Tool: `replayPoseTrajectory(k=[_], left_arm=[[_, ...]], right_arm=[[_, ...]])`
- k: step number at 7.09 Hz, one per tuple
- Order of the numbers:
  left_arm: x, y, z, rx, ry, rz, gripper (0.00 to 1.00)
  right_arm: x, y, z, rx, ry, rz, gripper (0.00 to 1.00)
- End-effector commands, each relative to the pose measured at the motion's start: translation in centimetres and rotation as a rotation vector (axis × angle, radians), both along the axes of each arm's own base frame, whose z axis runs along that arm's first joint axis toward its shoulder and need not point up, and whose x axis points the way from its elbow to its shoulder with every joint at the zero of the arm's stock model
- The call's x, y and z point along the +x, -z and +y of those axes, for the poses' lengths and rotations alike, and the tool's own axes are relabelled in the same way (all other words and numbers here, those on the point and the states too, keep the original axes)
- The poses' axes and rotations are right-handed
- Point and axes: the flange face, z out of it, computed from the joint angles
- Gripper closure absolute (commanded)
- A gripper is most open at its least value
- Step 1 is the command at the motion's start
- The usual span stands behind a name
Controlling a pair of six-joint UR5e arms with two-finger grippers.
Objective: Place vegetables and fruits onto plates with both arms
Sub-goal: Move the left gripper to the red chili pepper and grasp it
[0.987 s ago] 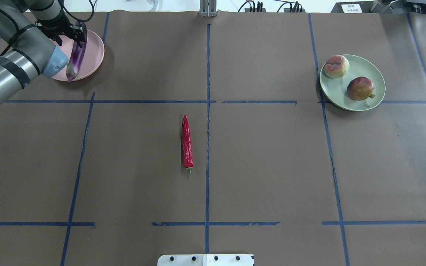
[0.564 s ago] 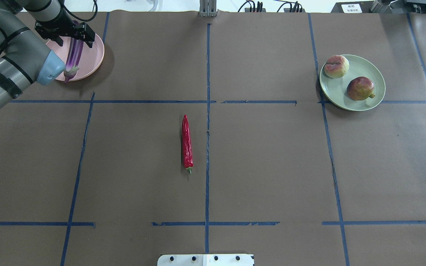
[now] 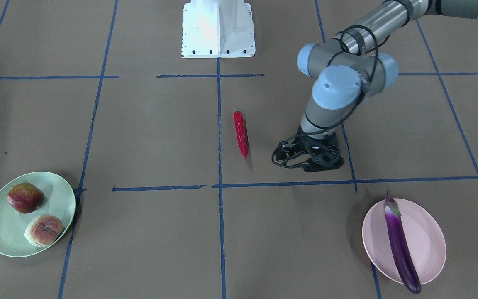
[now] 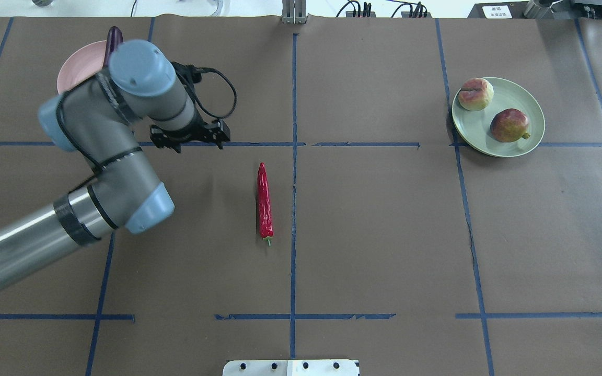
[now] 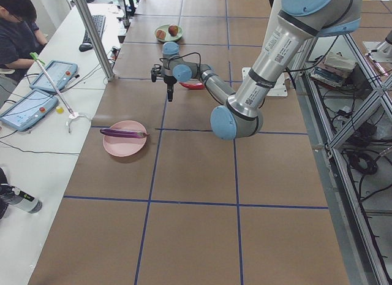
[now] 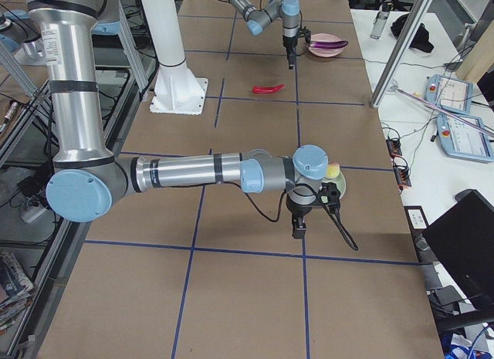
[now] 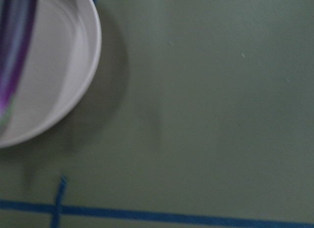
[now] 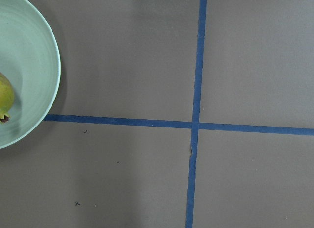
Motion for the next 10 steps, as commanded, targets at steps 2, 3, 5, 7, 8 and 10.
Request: replayPoseTrajectory(k=[2, 3, 5, 7, 8, 10], left_arm=[[6.9, 4.8, 7.0, -0.049, 0.013, 0.011, 0.01], [7.9, 4.9, 8.2, -0.054, -0.003, 0.007, 0.05], [10.4, 5.6, 11.4, -0.041, -0.049, 0.009, 0.08], [11.9, 5.4, 13.3, -0.035, -0.074, 0.001, 0.16], [11.8, 5.5, 13.3, -0.036, -0.073, 0.003, 0.63], [11.4, 5.8, 13.2, -0.033, -0.072, 0.010, 0.97]], right_arm=[[-0.1, -0.2, 0.0, -0.003, 0.002, 0.000, 0.00], [-0.2, -0.1, 0.0, -0.004, 0.002, 0.000, 0.00], [-0.4, 0.2, -0.1, -0.001, 0.003, 0.000, 0.00], [-0.7, 0.0, -0.1, -0.008, 0.003, 0.000, 0.00], [-0.8, 0.0, -0.2, -0.008, 0.005, 0.000, 0.00], [-0.8, 0.0, -0.2, -0.007, 0.007, 0.000, 0.00]])
